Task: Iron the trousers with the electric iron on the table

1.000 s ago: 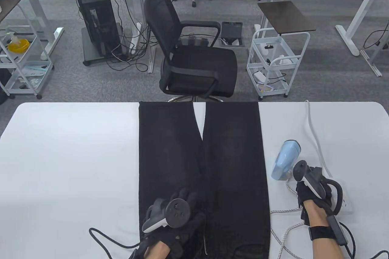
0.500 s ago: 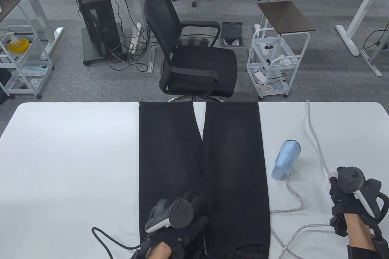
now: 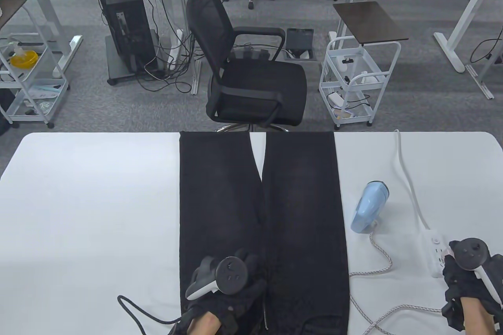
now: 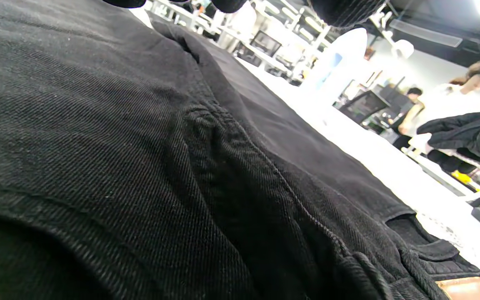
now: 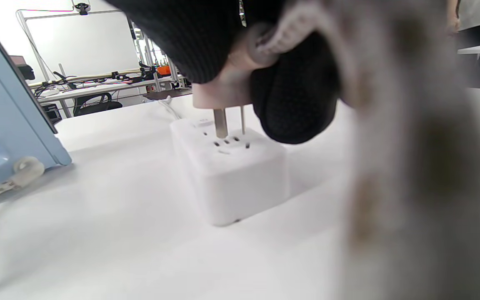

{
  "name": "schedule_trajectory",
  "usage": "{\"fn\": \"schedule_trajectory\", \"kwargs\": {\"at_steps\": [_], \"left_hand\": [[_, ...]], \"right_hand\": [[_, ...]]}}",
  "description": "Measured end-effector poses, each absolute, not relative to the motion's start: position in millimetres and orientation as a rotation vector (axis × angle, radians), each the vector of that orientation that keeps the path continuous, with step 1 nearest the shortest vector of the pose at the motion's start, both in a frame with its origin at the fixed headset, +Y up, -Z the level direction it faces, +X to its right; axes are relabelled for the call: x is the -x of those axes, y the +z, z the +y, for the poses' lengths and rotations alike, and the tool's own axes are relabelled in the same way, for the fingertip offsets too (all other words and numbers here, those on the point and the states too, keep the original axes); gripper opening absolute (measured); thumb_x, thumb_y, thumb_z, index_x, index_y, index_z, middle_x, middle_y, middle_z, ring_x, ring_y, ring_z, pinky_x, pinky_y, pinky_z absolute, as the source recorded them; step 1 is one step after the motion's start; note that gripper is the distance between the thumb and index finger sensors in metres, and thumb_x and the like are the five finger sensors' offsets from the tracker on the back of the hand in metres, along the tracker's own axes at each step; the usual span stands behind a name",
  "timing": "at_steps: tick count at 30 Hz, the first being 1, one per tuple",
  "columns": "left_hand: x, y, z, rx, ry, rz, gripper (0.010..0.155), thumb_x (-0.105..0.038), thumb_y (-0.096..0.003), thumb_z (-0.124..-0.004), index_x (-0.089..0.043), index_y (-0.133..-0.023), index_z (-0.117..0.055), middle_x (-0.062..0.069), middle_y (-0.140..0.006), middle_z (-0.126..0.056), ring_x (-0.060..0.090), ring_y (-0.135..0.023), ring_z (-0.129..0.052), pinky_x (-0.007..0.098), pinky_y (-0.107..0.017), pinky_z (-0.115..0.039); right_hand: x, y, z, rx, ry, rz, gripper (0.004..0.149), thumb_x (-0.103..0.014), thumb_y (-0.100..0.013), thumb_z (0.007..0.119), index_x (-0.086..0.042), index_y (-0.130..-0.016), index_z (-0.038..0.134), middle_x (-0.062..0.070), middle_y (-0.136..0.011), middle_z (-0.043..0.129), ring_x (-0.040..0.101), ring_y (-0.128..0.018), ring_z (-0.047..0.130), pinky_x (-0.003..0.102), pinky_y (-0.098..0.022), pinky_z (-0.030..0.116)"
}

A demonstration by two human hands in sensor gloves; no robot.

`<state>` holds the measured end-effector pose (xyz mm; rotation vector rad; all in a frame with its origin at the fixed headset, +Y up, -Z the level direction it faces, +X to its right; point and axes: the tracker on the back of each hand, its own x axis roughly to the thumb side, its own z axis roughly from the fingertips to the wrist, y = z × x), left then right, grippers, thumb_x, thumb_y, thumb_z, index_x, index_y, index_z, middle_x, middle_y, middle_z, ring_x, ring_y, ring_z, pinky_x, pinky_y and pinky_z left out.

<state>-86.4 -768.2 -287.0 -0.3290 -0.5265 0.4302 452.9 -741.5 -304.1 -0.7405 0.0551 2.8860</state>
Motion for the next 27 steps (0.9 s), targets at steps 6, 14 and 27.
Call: {"fn": "schedule_trajectory", "kwargs": {"at_steps": [6,14,27], "left_hand": [[86.1,-286.6,-768.4,0.336,0.430,-0.527,0.078,-0.052,-0.0658,-0.060,-0.001,-0.118,-0.032,0.037,-0.118,-0.023,0.067,-0.102,-0.033,0.082,-0.062,-0.036],[86.8,-286.7,-768.6,0.339,0.433,-0.524,0.078,-0.052,-0.0658,-0.060,-0.001,-0.118,-0.032,0.038,-0.118,-0.023,0.067,-0.102,-0.033,0.082,-0.062,-0.036],[86.9,-287.3,-770.0,0.360,0.429,-0.516,0.079,-0.052,-0.0658,-0.060,-0.001,-0.118,-0.032,0.038,-0.118,-0.023,0.067,-0.102,-0.033,0.082,-0.062,-0.036]], "right_hand": [[-451.9,-303.1,-744.2,0.687,2.899,0.050,0.051,-0.028,-0.060,0.080,-0.018,-0.108,0.065,0.026,-0.084,0.094,0.024,-0.057,0.106,0.053,-0.042,0.090],[-452.0,-302.3,-749.8,0.702,2.926,0.094,0.050,-0.027,-0.059,0.081,-0.019,-0.106,0.066,0.026,-0.086,0.093,0.025,-0.059,0.106,0.054,-0.043,0.089],[-445.3,-308.1,-758.3,0.703,2.992,0.164,0.052,-0.028,-0.058,0.082,-0.016,-0.106,0.067,0.027,-0.079,0.097,0.022,-0.050,0.108,0.052,-0.039,0.091]]}}
